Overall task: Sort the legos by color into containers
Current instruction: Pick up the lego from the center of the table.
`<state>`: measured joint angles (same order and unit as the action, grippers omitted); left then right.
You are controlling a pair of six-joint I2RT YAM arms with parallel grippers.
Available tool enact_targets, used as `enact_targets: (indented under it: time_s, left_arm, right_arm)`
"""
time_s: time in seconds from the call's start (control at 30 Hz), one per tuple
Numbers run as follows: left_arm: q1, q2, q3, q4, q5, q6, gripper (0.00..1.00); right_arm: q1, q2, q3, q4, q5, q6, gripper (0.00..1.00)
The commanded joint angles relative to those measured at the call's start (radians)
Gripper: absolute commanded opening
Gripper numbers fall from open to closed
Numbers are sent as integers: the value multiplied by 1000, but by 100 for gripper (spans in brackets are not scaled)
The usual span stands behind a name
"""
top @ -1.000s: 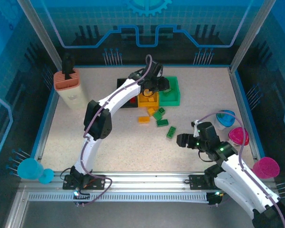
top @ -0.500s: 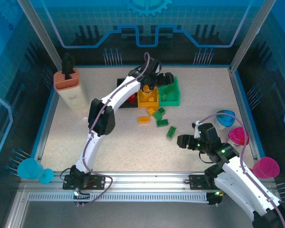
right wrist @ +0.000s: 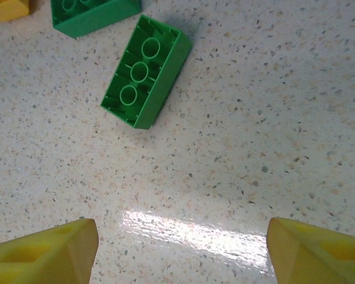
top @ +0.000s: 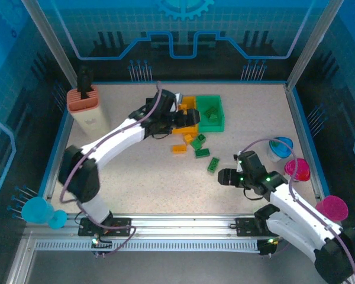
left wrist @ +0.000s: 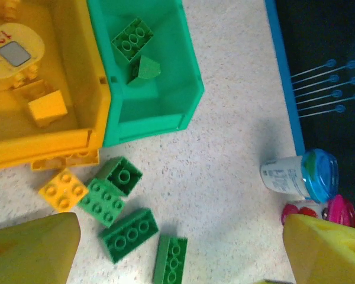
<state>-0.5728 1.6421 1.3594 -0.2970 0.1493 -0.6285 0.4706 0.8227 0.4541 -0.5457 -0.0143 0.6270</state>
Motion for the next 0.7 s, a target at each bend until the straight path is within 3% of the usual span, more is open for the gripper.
enact_targets:
  time_s: [0.0,0.33,0.67]
  left_arm:
    - [-12,-142,-162,55,-74,21,89]
    - [-102,-471,-531,-57,-224,18,89]
    - [-132,-729,-751,-155,-284,-69,89]
  right_arm:
    - [41,71,48,75,27,32,75]
    - [98,367,174,160,155,89,63]
    - [105,612,289,189,186,95,62]
